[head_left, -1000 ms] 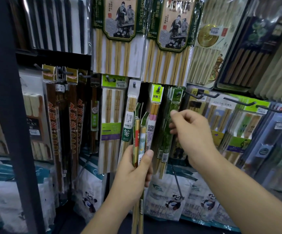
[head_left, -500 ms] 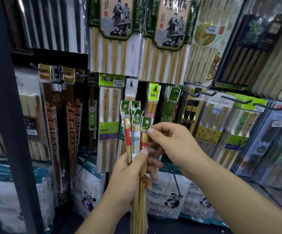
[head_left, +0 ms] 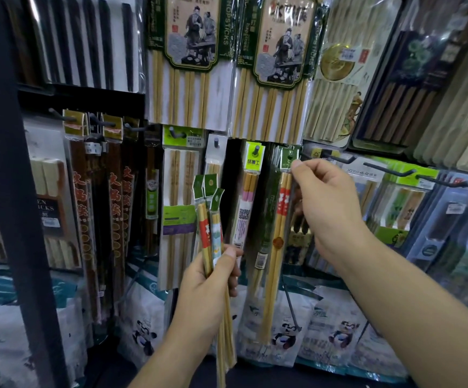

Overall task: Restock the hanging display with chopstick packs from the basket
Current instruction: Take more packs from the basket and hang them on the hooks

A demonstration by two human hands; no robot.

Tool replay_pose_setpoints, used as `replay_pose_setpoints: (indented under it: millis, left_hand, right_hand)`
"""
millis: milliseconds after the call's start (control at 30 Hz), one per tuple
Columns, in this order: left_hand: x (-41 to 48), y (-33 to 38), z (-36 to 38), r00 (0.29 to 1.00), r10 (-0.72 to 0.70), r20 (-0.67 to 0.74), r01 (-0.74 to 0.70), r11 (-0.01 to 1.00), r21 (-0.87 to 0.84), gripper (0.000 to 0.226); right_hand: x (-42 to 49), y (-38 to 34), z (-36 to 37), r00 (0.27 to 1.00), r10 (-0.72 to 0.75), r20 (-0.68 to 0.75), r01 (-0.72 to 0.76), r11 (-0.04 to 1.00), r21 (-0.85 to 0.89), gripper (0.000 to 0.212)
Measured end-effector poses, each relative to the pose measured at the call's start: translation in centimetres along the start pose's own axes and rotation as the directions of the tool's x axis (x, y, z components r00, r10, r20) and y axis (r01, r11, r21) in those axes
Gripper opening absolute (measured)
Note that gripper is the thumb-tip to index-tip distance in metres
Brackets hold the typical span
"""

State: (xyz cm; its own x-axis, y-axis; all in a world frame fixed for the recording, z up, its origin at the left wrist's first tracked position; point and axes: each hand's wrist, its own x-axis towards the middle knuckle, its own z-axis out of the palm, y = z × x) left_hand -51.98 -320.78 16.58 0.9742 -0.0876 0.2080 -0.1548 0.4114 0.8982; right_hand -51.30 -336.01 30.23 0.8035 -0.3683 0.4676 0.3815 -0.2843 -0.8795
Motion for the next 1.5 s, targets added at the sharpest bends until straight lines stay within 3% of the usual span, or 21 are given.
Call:
replay_pose_setpoints:
  millis: [300,600,733,800,900,967,1200,1333,1500]
  left_hand:
    - [0.0,-0.1,0.1,0.998,-0.007,0.062,0.005,0.999,0.043,0.018]
    - [-0.3,0.2,0.0,0.989,-0.001,0.146,-0.013,0.996,0.091,0.027]
    - [-0.4,0.4,-0.1,0.984,0.011,0.176,-0.021,0.998,0.051,0.044]
    - [-0.5,0.6,0.0,0.983,0.018,0.181,-0.026,0.999,0.040,0.049]
    - [-0.7,0.8,0.4,0.980,0.028,0.198,-0.033,0.999,0.025,0.033]
    - [-0.9,0.9,0.7,0.976,0.035,0.216,-0.040,0.999,0.020,0.029]
    - [-1.1,0.3,1.4,0.972,0.040,0.230,-0.053,0.997,0.049,0.042]
    - [-0.9,0.0,1.9,0.983,0.027,0.184,-0.046,0.994,0.103,0.031]
    - [-0.9,0.0,2.9,0.993,0.025,0.118,-0.033,0.998,0.062,0.028]
  right_hand:
    - [0.7,0.3,0.5,0.998,-0.008,-0.056,0.008,1.000,0.001,0.030]
    - [1.4,2.2,0.7,0.994,-0.002,-0.107,-0.007,0.996,-0.088,0.033]
    - [0.4,2.5,0.4,0.990,0.020,-0.142,-0.038,0.992,-0.124,0.027]
    - [-0.6,2.5,0.2,0.996,0.046,-0.080,-0.056,0.991,-0.122,0.024]
    - [-2.8,2.2,0.1,0.970,0.089,0.225,-0.062,0.990,-0.124,0.022]
    - [-4.0,2.4,0.2,0.932,0.060,0.357,-0.003,0.987,-0.159,0.017]
    - [-5.1,2.6,-0.3,0.944,0.016,0.331,0.020,0.994,-0.106,0.019]
    - [-5.2,3.1,-0.8,0.954,0.006,0.299,0.031,0.992,-0.119,0.028]
    - [-4.7,3.4,-1.8,0.970,0.005,0.243,0.007,0.999,-0.048,0.015]
